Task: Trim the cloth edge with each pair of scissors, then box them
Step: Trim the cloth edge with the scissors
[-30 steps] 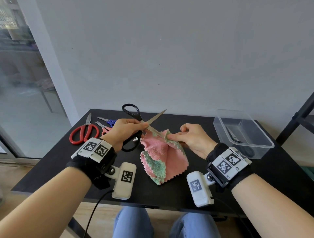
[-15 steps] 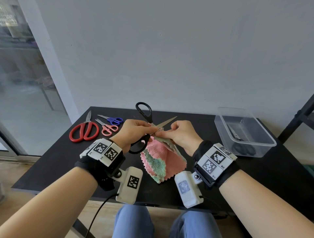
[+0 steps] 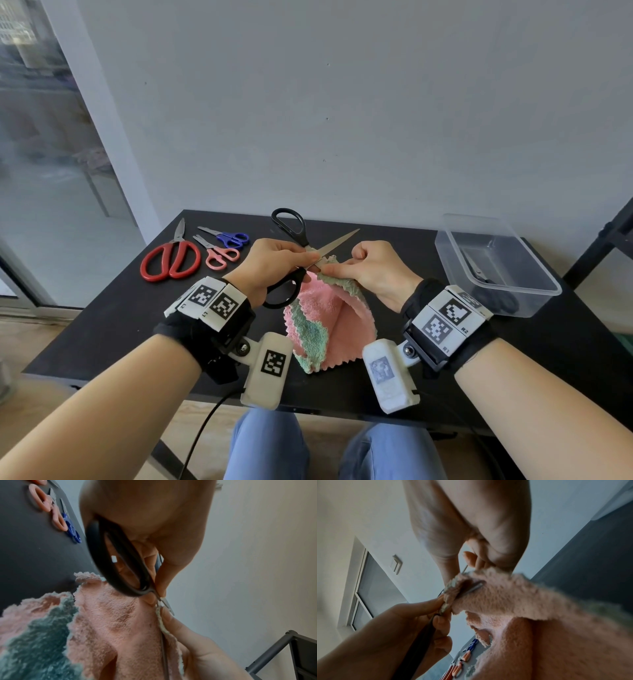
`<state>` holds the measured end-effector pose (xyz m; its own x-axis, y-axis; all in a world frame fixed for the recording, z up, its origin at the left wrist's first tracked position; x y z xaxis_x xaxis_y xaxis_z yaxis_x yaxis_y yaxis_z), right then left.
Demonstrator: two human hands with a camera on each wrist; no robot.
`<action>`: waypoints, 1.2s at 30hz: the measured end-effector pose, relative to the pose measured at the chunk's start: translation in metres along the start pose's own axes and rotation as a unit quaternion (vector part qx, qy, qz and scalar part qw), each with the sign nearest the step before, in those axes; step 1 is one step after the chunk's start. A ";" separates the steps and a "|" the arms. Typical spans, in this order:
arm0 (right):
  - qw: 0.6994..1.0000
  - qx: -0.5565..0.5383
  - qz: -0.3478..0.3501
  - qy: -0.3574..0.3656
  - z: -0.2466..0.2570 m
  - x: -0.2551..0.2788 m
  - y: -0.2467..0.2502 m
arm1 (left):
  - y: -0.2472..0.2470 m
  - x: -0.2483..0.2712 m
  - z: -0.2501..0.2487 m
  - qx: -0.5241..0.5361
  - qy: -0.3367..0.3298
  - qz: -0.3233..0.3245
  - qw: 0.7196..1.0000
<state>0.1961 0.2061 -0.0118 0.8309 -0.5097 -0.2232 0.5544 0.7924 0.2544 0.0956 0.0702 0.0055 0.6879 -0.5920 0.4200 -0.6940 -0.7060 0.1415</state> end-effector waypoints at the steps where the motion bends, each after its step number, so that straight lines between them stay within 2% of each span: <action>1: 1.000 0.002 -0.001 -0.001 0.000 0.000 0.001 | 0.000 0.000 0.000 0.000 0.000 0.000 1.000; 16: 1.000 0.003 -0.002 -0.006 -0.001 0.000 -0.001 | 0.011 -0.007 0.000 -0.002 0.000 -0.030 1.000; 36: 1.000 0.004 0.003 -0.026 -0.007 0.009 0.016 | 0.012 -0.010 0.000 0.019 0.008 -0.026 0.999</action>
<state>0.2122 0.2160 -0.0166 0.8351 -0.5223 -0.1724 0.5501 0.7924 0.2636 0.0810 0.0676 0.0030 0.7186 -0.5487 0.4272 -0.6489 -0.7499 0.1284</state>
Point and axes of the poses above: each hand's wrist, its own x-axis away from the middle knuckle, its own y-axis out of the back of the hand, z = x × y, the point moved 3 cm from there along -x, towards the middle knuckle, and after that the axes turned 15 degrees about y, right-handed, at the moved point
